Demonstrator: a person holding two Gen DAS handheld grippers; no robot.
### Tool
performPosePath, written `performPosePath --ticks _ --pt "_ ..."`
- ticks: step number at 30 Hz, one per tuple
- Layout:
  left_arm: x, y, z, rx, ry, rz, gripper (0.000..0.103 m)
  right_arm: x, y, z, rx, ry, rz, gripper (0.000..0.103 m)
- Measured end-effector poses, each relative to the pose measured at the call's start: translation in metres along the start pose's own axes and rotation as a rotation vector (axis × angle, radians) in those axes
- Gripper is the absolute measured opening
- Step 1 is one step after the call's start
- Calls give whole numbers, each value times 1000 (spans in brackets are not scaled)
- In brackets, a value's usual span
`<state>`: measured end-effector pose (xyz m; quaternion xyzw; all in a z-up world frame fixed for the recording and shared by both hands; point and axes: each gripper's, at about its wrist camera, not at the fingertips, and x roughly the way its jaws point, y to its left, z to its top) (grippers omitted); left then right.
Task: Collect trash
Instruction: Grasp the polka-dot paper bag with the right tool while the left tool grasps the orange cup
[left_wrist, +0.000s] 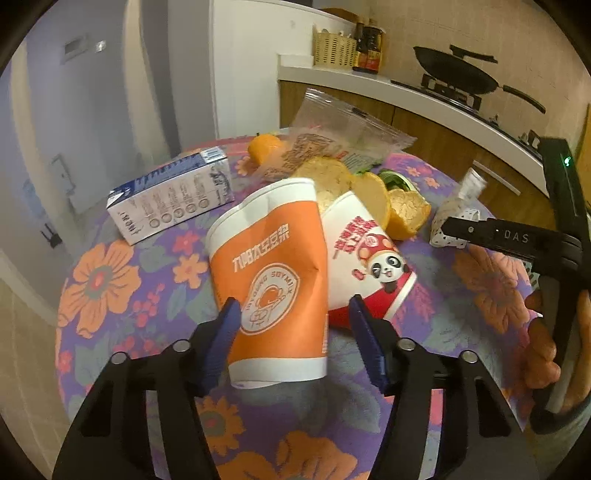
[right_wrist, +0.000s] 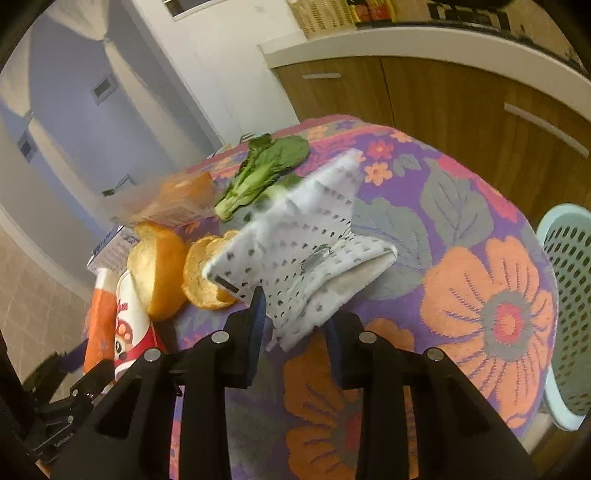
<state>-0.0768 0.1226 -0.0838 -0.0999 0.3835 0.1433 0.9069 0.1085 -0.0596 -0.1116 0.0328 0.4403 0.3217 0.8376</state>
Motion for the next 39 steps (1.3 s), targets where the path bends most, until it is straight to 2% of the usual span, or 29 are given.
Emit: performPosePath --ticks 3,5,8,12,17,21,23,32,36,39 --pt "-4 8 -3 -10 1 1 48 3 -6 5 39 0 10 25" --pt "-7 13 -4 -20 -12 4 43 2 -7 5 42 -9 1 14" --pt "-17 25 -3 -72 -50 -18 38 -1 -3 5 8 -29 -21 3" --pt "-21 42 -3 -121 -65 -13 36 -9 15 4 -94 -78 -100 2" --pt "-18 62 -3 -176 -56 9 37 -15 30 0 -172 -105 -117 2" --pt "-15 64 5 -157 -50 74 38 -19 37 -1 -188 -111 -101 2" --pt "-10 66 8 -169 -30 81 38 -20 38 -1 -195 -118 -101 2" --pt "-19 94 8 -247 -49 97 34 -32 35 -6 -209 -133 -95 2" --pt "-23 111 15 -272 -46 138 36 -31 34 -5 -206 -132 -94 2" --pt "-21 117 25 -255 -31 166 39 -31 34 -5 -206 -133 -95 2"
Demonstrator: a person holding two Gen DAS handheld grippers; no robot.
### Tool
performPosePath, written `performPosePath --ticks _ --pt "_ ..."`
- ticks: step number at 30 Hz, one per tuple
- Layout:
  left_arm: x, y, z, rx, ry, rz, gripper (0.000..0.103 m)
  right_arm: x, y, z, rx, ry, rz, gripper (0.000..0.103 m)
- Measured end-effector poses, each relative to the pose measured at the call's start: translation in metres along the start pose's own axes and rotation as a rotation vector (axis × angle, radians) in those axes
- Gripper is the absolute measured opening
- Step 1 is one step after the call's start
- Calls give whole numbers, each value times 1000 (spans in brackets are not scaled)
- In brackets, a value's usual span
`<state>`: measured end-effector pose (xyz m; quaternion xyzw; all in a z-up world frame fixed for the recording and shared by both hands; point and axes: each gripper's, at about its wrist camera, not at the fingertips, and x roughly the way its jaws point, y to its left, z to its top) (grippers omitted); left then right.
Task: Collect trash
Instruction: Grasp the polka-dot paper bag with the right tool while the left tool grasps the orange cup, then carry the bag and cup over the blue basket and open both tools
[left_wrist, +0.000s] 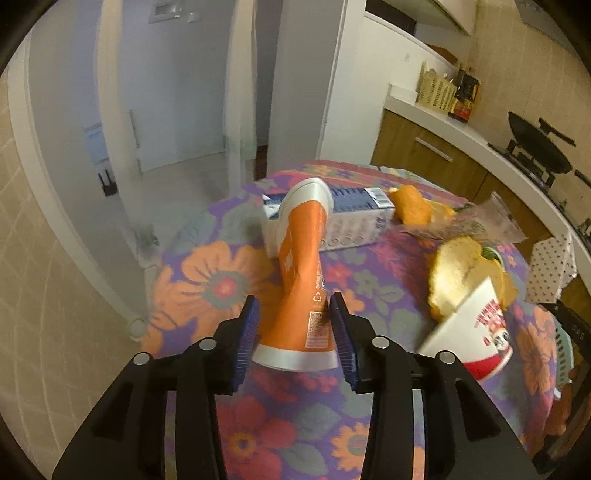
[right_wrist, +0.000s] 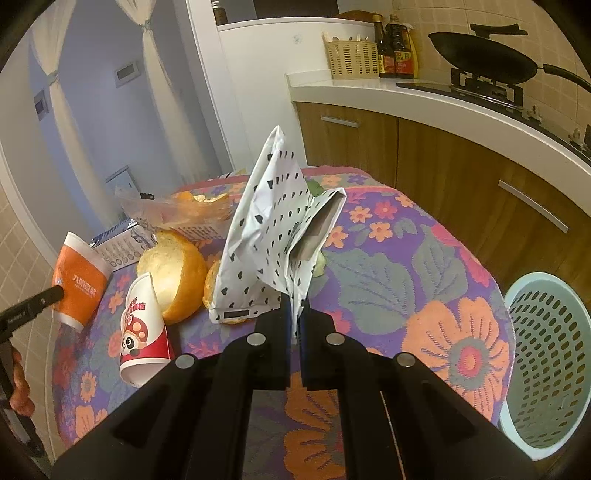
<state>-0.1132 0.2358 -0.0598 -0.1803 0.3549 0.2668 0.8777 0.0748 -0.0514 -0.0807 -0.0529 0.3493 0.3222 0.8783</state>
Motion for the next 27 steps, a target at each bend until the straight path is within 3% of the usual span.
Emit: performPosePath --ticks 8,11,12,15,21,27 --pt "36 9 24 -10 100 -26 38 0 -3 2 5 -1 -8 2" --pt "40 7 24 -5 113 -27 21 1 -7 4 10 -3 -15 2" --pt "39 6 23 -6 112 -34 21 1 -8 4 13 -5 -16 2" --pt "30 2 19 11 75 -23 21 -2 -10 3 8 -22 -15 2" --pt "-17 -26 15 38 -40 -130 21 -30 -25 3 14 -80 0 2" --pt "-63 -91 15 144 -131 -264 20 -80 -55 -1 28 -161 -32 1"
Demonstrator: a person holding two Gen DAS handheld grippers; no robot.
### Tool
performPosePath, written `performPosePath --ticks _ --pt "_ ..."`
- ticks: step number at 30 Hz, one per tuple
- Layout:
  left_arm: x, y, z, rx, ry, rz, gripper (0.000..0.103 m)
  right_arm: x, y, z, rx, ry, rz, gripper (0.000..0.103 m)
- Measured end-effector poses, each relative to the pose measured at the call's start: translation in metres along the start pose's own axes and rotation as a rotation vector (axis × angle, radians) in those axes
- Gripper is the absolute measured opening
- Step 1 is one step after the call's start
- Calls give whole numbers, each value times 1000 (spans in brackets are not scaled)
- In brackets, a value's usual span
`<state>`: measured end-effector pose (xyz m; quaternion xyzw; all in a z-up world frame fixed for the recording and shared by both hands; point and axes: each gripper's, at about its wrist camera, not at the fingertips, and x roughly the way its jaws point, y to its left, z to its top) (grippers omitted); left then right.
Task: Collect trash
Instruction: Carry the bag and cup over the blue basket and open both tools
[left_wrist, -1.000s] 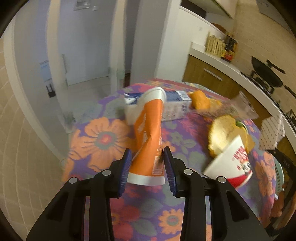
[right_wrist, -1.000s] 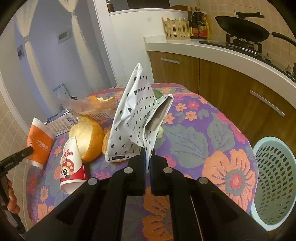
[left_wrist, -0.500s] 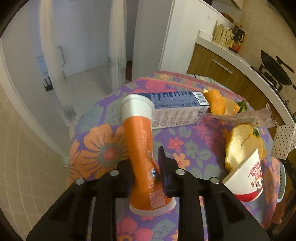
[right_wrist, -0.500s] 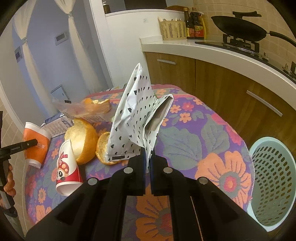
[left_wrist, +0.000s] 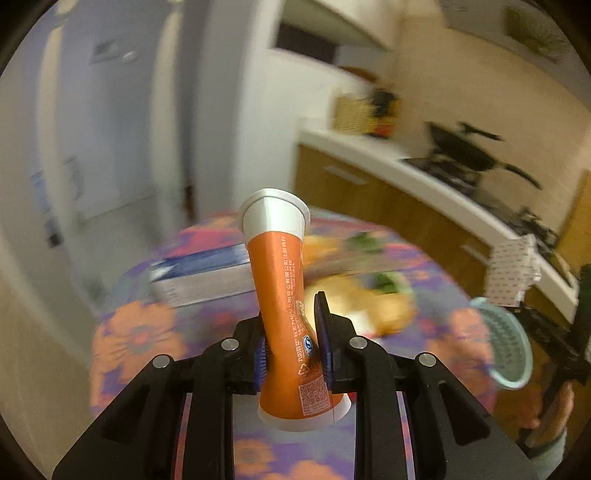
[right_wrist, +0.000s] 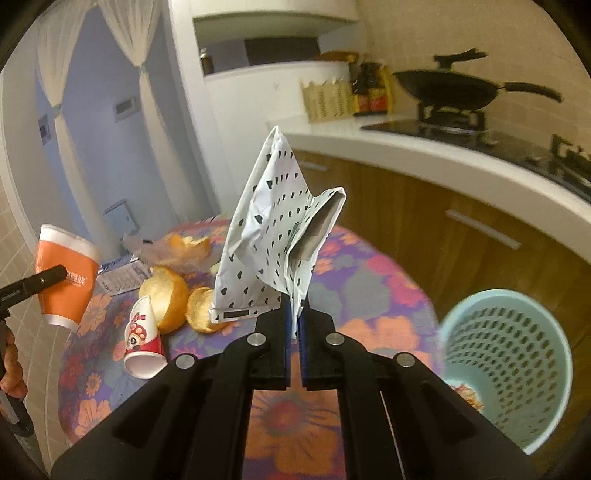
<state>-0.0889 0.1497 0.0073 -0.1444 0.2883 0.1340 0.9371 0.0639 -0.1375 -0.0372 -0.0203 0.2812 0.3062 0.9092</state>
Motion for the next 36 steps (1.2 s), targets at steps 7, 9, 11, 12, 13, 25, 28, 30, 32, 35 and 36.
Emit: performPosePath --ticks 7,9,11,12,13,25,28,30,32,35,36 --pt "4 -106 5 152 1 -196 20 -49 -63 -2 53 -43 -135 1" --pt "11 -133 3 189 12 -228 20 -57 -84 -4 72 -43 -180 1" --pt "20 -158 1 220 29 -264 20 -64 -106 -8 97 -33 -224 1" --pt "26 -173 0 234 40 -280 20 -67 -115 -12 110 -25 -236 1" --pt "32 -185 -1 245 52 -294 20 -69 -121 -15 121 -21 -248 1" --pt "107 -306 -28 365 209 -373 20 -47 -203 -57 250 166 -384 1" --pt "123 -324 -36 383 246 -379 20 -38 -215 -65 293 208 -382 2" --pt "131 -332 -40 390 267 -385 21 -33 -221 -69 311 234 -392 2" --pt "141 -340 -42 397 289 -388 21 -31 -225 -71 328 243 -384 2" --pt "152 -348 -44 397 308 -393 21 -27 -225 -73 313 258 -391 3" --pt "156 -351 -44 390 315 -397 21 -26 -227 -74 319 267 -390 5"
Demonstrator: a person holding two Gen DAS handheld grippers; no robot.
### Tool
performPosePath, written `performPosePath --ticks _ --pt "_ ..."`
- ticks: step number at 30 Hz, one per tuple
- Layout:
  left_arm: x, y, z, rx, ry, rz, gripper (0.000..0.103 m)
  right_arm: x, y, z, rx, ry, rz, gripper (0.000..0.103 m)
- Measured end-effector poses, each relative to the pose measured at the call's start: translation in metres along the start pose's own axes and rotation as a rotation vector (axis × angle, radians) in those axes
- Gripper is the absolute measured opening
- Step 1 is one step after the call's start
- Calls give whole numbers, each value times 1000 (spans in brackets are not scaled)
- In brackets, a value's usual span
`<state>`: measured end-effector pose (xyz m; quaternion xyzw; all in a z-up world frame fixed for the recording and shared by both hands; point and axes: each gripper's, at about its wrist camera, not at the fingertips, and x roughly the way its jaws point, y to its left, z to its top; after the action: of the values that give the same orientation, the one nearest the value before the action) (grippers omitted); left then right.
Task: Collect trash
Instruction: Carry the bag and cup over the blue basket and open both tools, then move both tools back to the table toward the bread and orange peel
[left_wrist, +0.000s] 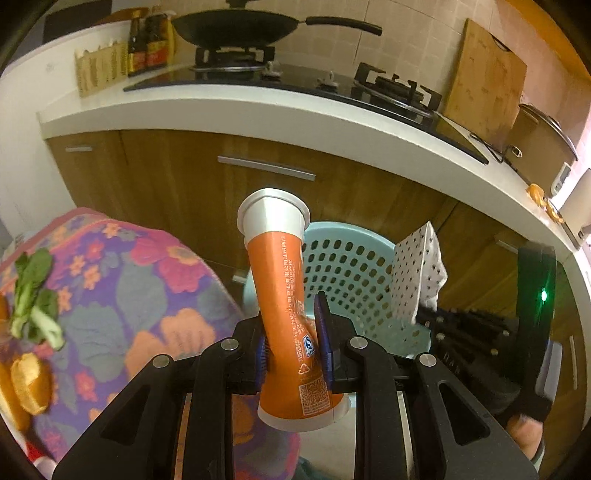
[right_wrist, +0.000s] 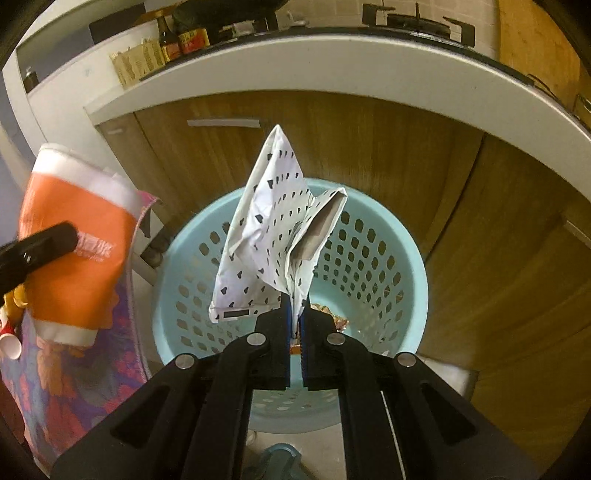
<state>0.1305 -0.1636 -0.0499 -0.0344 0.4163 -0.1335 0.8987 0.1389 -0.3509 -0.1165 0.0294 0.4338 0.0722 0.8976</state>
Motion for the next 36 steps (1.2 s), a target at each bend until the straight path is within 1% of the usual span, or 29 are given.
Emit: performPosePath --ticks 1,2,4,6,11,12,14,18,23,26,29,32,36 --pt "4 -1 2 -7 4 -8 21 2 -4 0 10 10 6 6" --pt "7 -1 4 -10 4 -10 21 4 -6 0 23 21 19 10" --pt "12 -5 7 -9 4 -10 21 9 -11 1 39 43 34 24" --pt "16 -7 9 -9 7 -11 21 11 -16 0 60 56 21 63" --pt "22 -11 12 -11 -9 -31 23 0 -22 0 72 15 26 64" --pt "22 -12 12 -10 -23 -35 37 -2 -24 1 83 9 39 64" --pt "22 -14 10 -2 -34 -16 57 -8 -25 1 88 -5 51 64" --pt "18 -12 5 8 -37 -31 57 -18 -21 3 74 -32 35 63" --pt "-4 0 -2 -7 -72 -33 57 -28 -7 6 39 -63 34 63" --pt "-29 13 -6 -32 -121 -43 57 -40 11 9 4 -97 50 63" --pt "-55 24 -10 -54 -170 -32 57 -50 28 11 -28 -123 71 64" --pt "-83 39 -17 -82 -222 -24 57 -61 54 12 -77 -150 111 63" --pt "-121 63 -28 -116 -285 17 58 -69 92 12 -148 -172 164 64"
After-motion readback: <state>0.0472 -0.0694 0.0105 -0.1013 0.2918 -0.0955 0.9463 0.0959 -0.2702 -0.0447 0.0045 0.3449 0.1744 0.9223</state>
